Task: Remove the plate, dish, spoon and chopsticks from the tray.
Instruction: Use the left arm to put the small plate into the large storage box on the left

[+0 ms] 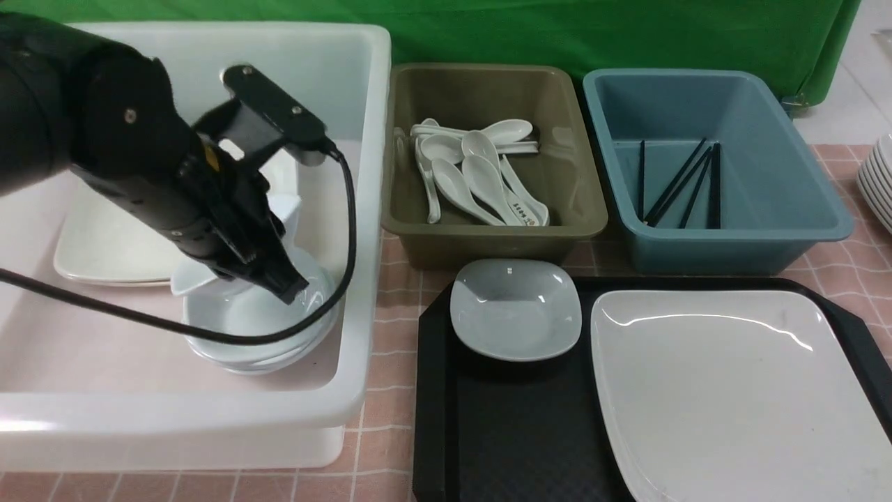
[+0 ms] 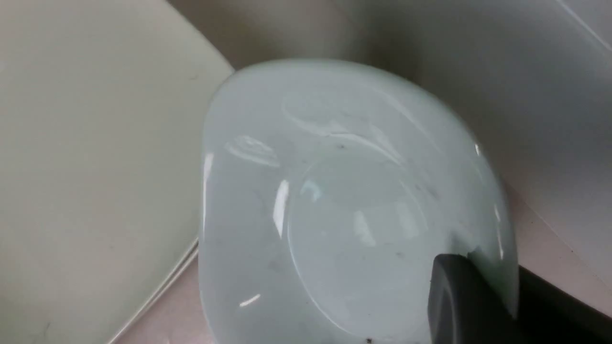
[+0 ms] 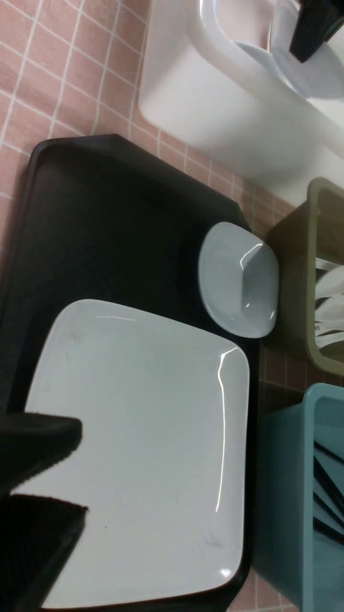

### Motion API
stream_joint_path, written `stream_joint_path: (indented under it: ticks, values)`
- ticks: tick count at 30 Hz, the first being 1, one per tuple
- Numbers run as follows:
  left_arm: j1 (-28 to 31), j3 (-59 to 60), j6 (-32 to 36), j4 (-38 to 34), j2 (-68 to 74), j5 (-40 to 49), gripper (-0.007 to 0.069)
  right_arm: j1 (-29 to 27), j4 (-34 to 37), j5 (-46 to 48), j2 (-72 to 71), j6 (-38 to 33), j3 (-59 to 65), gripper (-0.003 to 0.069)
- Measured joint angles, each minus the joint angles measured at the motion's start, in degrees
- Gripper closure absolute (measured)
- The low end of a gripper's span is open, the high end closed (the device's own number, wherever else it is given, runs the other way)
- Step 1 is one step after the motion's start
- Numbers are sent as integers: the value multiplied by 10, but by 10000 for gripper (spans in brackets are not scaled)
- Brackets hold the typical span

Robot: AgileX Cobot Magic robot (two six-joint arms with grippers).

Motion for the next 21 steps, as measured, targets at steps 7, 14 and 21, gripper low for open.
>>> stream_joint_path:
  ticks: [7, 14, 21]
  values:
    - [0, 0, 0, -1, 51, 1, 550, 0, 0, 0, 0, 0, 0, 419]
    - [0, 0, 1, 0, 56, 26, 319, 0, 0, 0, 0, 0, 0, 419]
    - [0, -30, -1, 6, -3, 94, 118, 0, 0, 0, 0, 0, 0, 419]
